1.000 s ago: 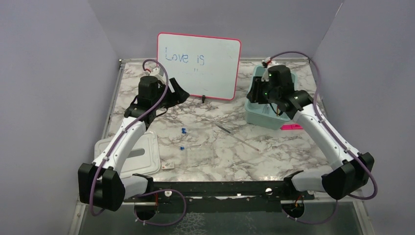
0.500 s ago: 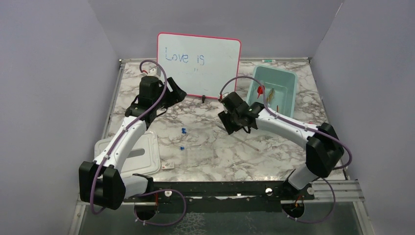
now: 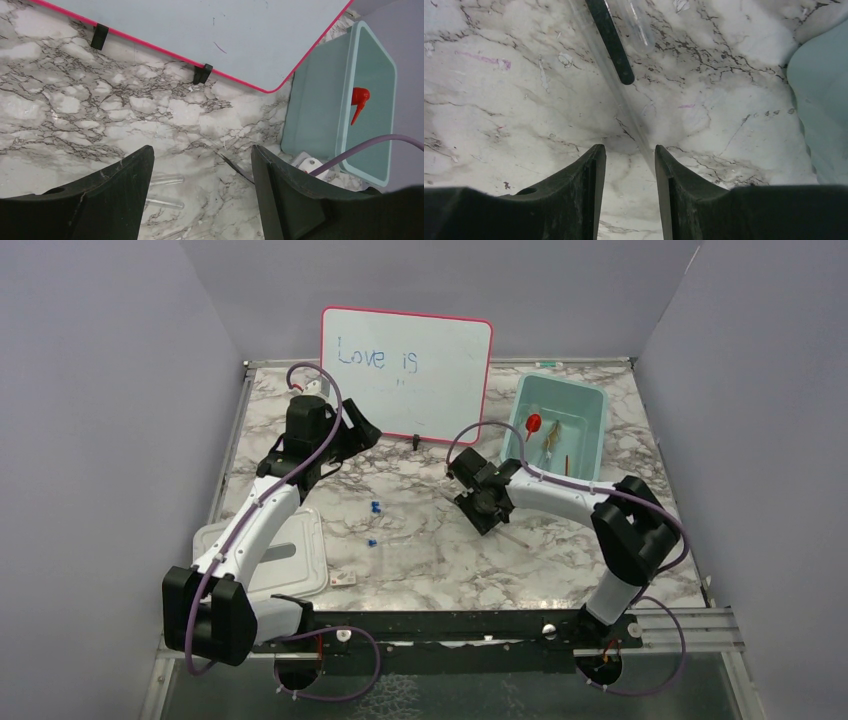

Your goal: Organize the chemistry lab equipment

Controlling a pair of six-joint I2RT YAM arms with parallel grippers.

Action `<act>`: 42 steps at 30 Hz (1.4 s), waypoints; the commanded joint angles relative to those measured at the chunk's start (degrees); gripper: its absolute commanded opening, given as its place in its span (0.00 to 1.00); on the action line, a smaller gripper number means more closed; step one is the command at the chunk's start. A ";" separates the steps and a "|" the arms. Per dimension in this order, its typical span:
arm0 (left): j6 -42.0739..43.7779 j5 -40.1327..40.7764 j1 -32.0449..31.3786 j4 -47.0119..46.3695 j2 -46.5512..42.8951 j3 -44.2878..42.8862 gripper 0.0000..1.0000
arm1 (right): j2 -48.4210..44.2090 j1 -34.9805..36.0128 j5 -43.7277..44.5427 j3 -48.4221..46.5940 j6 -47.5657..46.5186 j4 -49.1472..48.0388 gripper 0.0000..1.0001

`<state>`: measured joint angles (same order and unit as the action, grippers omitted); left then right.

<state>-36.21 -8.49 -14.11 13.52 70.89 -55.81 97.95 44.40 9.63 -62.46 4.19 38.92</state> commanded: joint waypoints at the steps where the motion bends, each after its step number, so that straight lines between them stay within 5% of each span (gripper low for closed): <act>1: 0.36 0.66 -0.31 0.90 -0.15 -1.07 0.74 | 1.41 -0.49 -3.69 0.83 -2.37 1.06 0.44; 17: 0.08 0.60 -0.31 0.98 -0.80 -0.97 0.74 | 2.61 -2.78 -10.99 1.22 -2.27 0.33 0.40; 25: 0.41 0.66 -0.32 1.24 -1.18 -0.84 0.74 | 2.36 -3.18 -13.65 0.51 -2.74 0.81 0.28; 33: 0.52 1.10 -0.31 1.33 -1.70 -0.44 0.74 | 5.25 -3.18 -12.88 -0.43 -3.66 0.81 0.34; 42: 0.52 1.68 -0.31 1.34 -1.89 -0.61 0.74 | 3.42 -3.09 -18.28 -0.20 -6.11 -1.91 0.09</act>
<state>-36.18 -8.29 -14.11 15.53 70.61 -55.81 101.47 41.08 -3.75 -63.16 -0.30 39.79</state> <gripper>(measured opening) 0.737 0.129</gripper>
